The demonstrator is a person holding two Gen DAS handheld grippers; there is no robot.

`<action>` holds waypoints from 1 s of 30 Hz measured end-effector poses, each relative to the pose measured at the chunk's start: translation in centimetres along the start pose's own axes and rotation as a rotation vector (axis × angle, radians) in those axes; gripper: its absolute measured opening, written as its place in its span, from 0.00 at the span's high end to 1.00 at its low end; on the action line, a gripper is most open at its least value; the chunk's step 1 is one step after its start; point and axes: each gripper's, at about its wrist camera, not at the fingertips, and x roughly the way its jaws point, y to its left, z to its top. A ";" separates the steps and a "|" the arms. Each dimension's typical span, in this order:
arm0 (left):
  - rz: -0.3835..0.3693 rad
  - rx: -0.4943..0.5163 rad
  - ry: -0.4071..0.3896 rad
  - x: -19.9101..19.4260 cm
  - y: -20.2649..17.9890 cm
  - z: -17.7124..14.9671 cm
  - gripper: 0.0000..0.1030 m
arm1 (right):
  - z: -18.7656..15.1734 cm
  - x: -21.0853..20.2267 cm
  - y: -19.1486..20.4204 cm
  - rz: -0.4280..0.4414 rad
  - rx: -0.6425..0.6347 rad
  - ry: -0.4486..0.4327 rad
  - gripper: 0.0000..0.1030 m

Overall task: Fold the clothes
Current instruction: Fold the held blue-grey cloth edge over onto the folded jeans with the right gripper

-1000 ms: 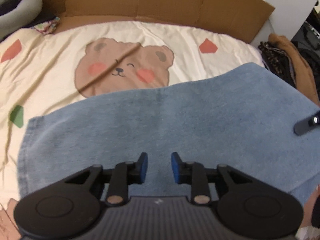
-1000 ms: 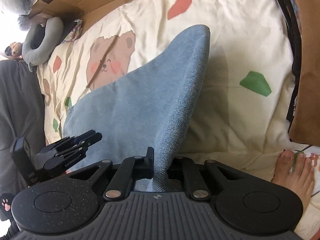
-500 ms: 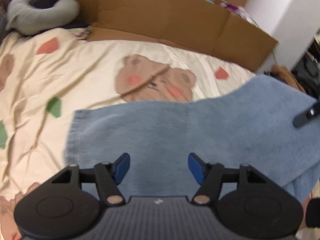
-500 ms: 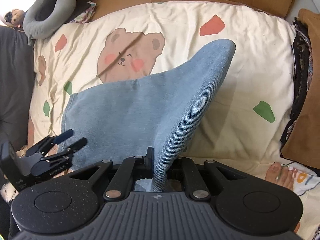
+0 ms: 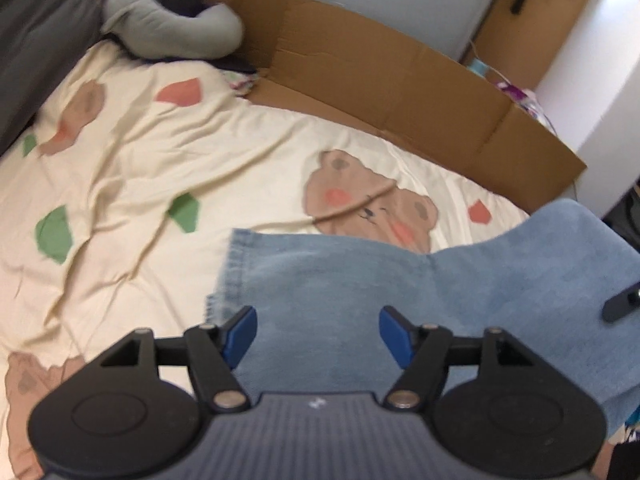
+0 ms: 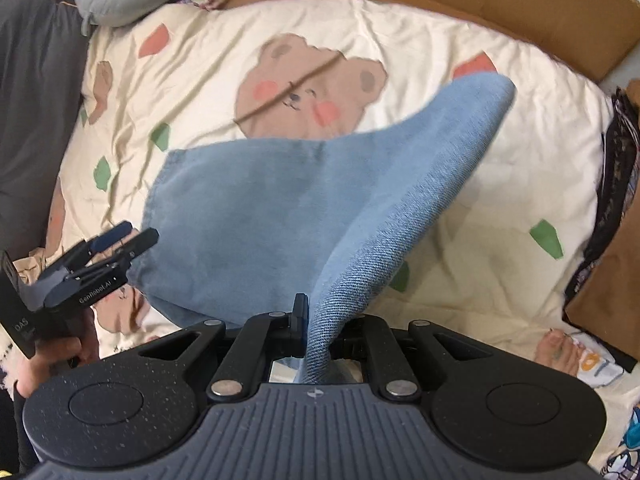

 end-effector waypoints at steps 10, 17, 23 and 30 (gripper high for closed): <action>-0.018 -0.163 0.003 0.3 4.2 -2.1 0.31 | 0.6 0.6 5.6 0.020 -0.024 -0.055 0.94; -0.010 -0.211 -0.028 -0.5 5.8 -2.6 0.31 | 1.6 2.8 9.7 0.006 -0.075 -0.048 0.94; 0.005 -0.257 -0.043 -1.0 7.3 -3.2 0.32 | 2.9 5.5 12.5 0.017 -0.074 -0.044 0.94; 0.018 -0.313 -0.056 -1.6 9.0 -4.0 0.35 | 2.6 9.9 16.5 0.015 -0.146 0.018 0.94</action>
